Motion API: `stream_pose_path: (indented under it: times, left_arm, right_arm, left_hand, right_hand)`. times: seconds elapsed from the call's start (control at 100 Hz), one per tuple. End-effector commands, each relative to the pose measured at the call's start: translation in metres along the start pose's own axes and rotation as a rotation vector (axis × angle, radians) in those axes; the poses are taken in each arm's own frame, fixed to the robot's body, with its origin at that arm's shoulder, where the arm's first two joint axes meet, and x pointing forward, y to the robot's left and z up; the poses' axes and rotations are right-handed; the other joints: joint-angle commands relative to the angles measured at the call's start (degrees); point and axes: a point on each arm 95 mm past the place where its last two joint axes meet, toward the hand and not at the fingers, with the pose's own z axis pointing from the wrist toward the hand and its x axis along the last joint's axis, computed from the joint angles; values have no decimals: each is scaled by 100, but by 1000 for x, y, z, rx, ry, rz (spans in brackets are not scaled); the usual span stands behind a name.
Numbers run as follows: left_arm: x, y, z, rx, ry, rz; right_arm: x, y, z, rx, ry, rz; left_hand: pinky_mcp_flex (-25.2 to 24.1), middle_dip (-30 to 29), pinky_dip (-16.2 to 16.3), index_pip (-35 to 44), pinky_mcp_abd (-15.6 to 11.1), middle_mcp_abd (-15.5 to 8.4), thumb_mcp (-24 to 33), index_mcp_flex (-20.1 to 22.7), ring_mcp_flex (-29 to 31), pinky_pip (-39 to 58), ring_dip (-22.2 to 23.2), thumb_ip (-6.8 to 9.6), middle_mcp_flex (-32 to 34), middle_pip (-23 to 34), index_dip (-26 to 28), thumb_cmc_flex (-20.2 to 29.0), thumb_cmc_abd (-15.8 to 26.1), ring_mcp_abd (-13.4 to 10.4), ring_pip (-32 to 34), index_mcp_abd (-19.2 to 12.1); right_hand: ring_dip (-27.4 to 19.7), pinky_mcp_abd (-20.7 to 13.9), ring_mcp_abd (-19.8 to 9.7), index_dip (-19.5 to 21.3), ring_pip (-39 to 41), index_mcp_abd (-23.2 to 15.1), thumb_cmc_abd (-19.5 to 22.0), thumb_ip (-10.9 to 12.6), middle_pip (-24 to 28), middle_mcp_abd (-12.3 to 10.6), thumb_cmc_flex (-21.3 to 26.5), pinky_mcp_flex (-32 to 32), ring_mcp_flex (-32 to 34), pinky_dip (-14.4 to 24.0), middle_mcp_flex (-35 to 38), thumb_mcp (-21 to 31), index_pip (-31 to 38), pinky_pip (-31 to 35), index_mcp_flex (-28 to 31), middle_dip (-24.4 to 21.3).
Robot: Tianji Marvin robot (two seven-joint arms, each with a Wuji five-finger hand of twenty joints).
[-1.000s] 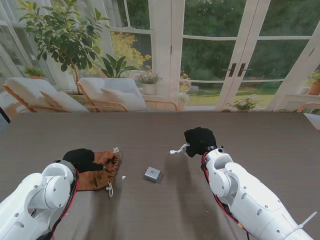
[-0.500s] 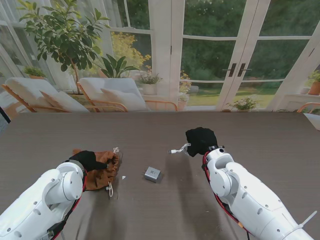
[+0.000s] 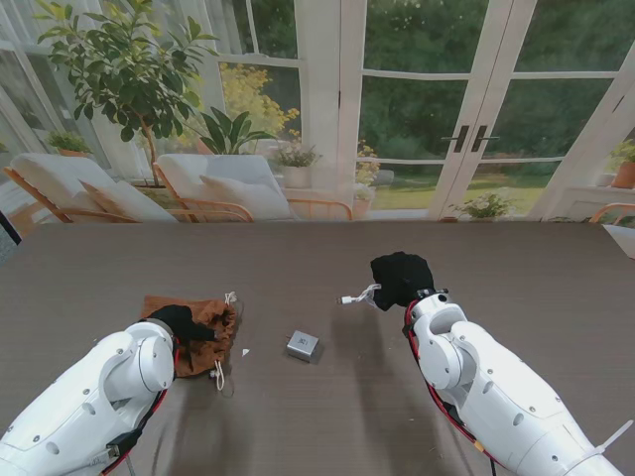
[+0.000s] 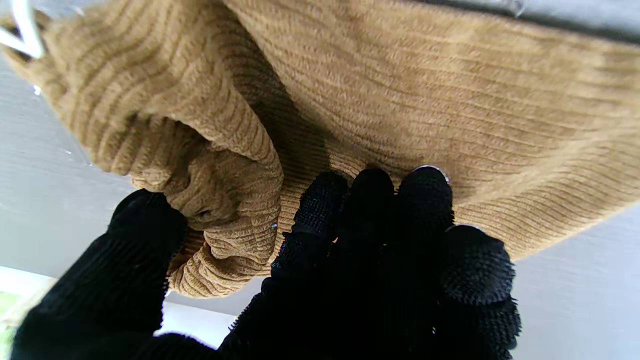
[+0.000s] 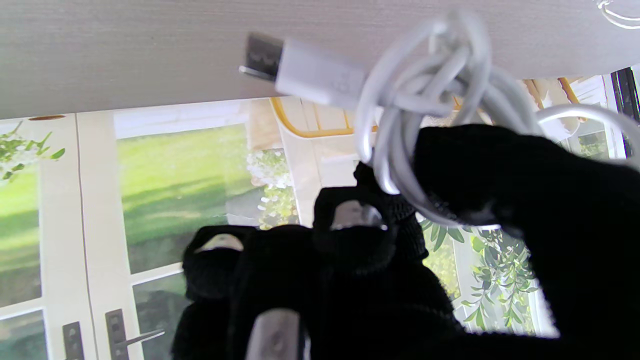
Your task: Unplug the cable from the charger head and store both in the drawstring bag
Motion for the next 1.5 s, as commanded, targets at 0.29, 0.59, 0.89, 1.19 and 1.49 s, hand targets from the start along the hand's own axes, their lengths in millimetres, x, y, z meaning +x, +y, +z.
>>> stream_pose_path:
  times: [0.29, 0.59, 0.89, 1.19, 1.49]
  left_arm:
    - [5, 13, 12, 8, 31, -38]
    - [4, 19, 16, 61, 97, -57]
    - [2, 6, 4, 166, 175, -68]
    - [10, -18, -17, 246, 251, -101]
    - [20, -29, -32, 227, 306, -183]
  right_arm:
    - [2, -2, -4, 21, 10, 3]
    - [3, -1, -4, 18, 11, 1]
    - [5, 3, -4, 13, 17, -3]
    - [17, 11, -6, -5, 35, 0]
    - [26, 18, -7, -25, 44, 5]
  left_hand:
    - [835, 977, -293, 1763, 78, -569, 2005, 692, 1047, 1100, 119, -100, 1154, 1078, 525, 771, -510, -225, 1173, -576]
    - [1124, 2565, -75, 3523, -299, -1065, 2384, 594, 1444, 1592, 616, 59, 1366, 2904, 1214, 897, -649, -1072, 3277, -634]
    - [1269, 2777, -110, 3656, -306, -1118, 2935, 926, 1616, 1777, 585, 231, 1518, 3353, 1555, 738, -870, -1096, 3629, -442]
    - [1478, 2720, -158, 3629, -222, -1212, 2897, 950, 1621, 1907, 514, 237, 1513, 3615, 1824, 781, -836, -1303, 3841, -300]
    - [1447, 2987, -161, 3667, 36, -1187, 2031, 413, 1593, 1823, 479, -55, 1252, 3625, 2211, 1325, -379, -1431, 3879, 34]
  right_hand:
    - [94, -621, -1255, 351, 282, -60, 467, -88, 210, 702, 703, 3123, 120, 248, 304, 886, 1026, 1384, 444, 128]
    - [93, -621, -1263, 352, 279, -78, 478, -110, 209, 702, 704, 3123, 121, 248, 304, 886, 1021, 1384, 435, 130]
    - [90, -651, -1261, 351, 277, -86, 512, -160, 184, 702, 701, 3124, 121, 242, 302, 886, 1010, 1373, 417, 126]
    - [84, -653, -1268, 354, 275, -95, 530, -207, 164, 704, 713, 3124, 122, 241, 304, 886, 1003, 1374, 406, 133]
    - [79, -653, -1267, 354, 273, -94, 540, -229, 150, 707, 712, 3124, 121, 240, 304, 886, 996, 1374, 398, 138]
